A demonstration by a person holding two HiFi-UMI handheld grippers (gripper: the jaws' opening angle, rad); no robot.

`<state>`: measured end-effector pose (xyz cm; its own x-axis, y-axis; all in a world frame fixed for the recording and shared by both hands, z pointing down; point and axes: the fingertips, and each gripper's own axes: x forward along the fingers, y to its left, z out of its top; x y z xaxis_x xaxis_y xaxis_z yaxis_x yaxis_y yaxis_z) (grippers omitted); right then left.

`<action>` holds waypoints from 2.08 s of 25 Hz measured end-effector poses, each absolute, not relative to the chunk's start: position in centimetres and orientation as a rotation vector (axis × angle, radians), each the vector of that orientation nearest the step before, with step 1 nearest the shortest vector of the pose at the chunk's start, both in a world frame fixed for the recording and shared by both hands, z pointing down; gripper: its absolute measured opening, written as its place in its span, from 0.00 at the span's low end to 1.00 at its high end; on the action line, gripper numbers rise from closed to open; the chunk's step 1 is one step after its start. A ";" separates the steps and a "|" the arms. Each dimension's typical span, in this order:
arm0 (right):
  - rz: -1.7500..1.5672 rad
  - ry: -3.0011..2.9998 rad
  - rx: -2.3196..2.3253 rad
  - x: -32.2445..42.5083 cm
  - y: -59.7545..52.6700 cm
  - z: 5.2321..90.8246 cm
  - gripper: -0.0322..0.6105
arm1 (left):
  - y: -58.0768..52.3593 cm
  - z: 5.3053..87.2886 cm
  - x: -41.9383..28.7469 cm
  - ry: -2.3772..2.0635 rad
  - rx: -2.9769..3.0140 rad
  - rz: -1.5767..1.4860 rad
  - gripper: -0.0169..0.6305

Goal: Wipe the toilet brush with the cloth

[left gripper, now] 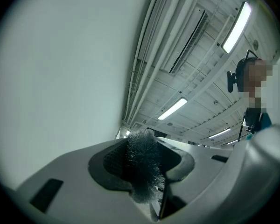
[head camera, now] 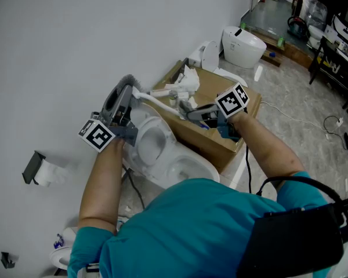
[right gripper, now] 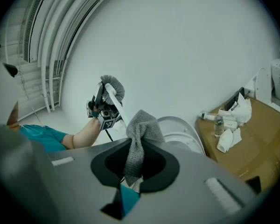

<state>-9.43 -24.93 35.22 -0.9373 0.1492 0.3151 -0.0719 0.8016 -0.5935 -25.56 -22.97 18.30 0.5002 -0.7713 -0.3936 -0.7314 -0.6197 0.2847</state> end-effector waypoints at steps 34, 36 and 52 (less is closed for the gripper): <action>0.970 -2.589 -0.004 -6.4 -24.6 38.2 0.08 | -22.1 16.9 -29.6 -1.386 2.563 -0.931 0.27; 0.976 -2.583 0.005 -6.1 -24.7 38.6 0.08 | -22.0 16.6 -30.0 -1.418 2.567 -0.930 0.27; 1.035 -2.546 0.102 -4.5 -22.0 44.2 0.08 | -21.2 17.2 -35.1 -1.421 2.296 -1.242 0.27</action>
<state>-4.53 -22.00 44.23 -0.9218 0.0774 0.3799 -0.2096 0.7249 -0.6562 -35.14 -21.17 17.21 0.1993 -0.8037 -0.5607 -0.6630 -0.5319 0.5268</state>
